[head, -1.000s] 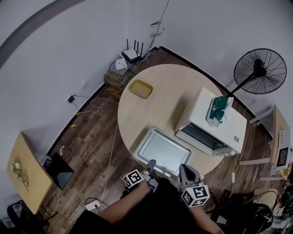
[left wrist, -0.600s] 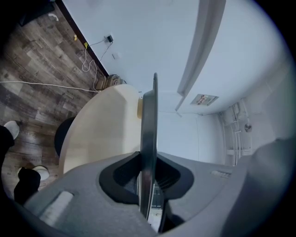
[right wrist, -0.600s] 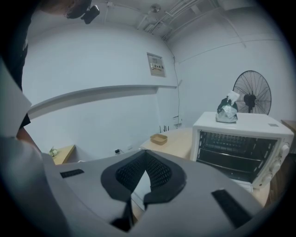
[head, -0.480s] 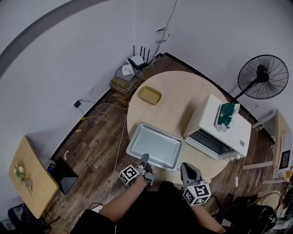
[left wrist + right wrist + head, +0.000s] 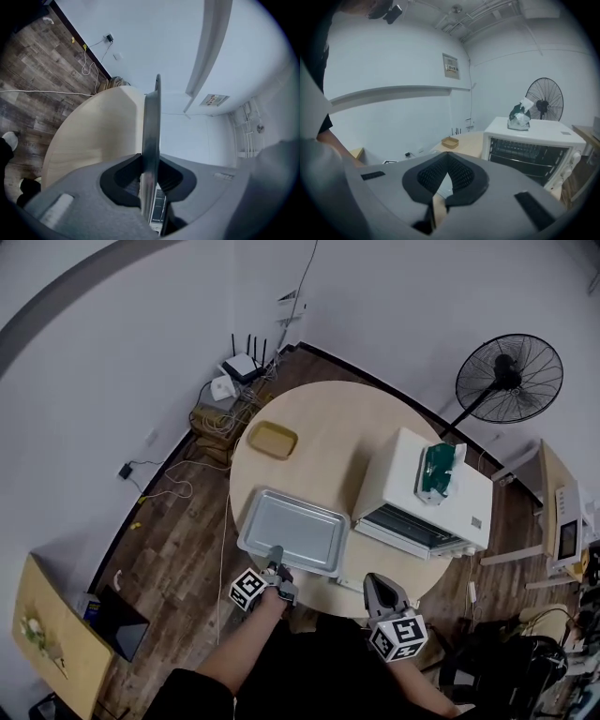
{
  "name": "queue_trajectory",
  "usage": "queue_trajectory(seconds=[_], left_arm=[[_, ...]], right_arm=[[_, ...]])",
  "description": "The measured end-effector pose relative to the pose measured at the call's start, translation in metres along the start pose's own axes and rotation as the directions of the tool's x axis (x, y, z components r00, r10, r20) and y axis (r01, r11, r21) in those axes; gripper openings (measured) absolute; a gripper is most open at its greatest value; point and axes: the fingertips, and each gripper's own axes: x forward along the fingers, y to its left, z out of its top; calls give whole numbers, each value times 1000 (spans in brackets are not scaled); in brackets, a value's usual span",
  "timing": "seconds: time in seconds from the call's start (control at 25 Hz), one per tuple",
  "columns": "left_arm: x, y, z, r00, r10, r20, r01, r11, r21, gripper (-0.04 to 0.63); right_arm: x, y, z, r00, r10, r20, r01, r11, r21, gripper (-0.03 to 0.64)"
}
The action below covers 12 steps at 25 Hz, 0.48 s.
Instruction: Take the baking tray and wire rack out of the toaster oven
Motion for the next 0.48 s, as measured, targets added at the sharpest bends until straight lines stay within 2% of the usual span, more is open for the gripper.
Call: queue_trajectory(seconds=[0.28, 0.48], left_arm=[[23, 22, 11, 997, 73, 7, -73, 997, 13, 72], [28, 31, 17, 995, 96, 2, -96, 995, 8, 72]], right_arm=[[-8, -28, -4, 997, -78, -21, 78, 997, 23, 0], [-8, -33, -2, 996, -91, -20, 92, 995, 27, 0]])
